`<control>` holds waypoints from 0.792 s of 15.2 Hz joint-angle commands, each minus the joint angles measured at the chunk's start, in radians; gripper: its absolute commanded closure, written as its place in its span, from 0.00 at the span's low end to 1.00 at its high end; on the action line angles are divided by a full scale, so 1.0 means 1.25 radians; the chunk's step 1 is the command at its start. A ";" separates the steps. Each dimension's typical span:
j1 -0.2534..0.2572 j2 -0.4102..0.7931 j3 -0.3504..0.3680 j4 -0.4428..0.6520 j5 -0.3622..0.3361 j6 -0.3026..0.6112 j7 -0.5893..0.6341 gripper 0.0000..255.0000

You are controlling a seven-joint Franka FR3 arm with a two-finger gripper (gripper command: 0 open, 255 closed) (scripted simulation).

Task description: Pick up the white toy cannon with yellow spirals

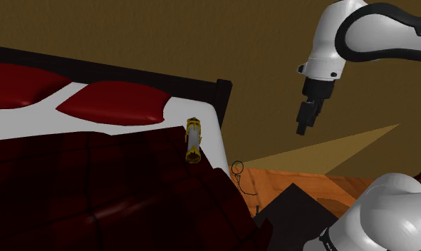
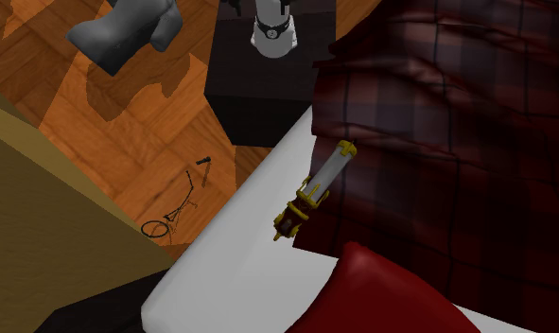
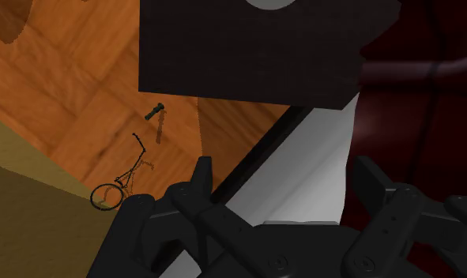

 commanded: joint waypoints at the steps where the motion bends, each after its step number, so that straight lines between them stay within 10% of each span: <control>1: 0.000 0.000 0.000 0.000 0.000 0.000 0.000 0.00; 12: -0.018 0.136 0.166 -0.066 0.120 0.339 0.326 0.00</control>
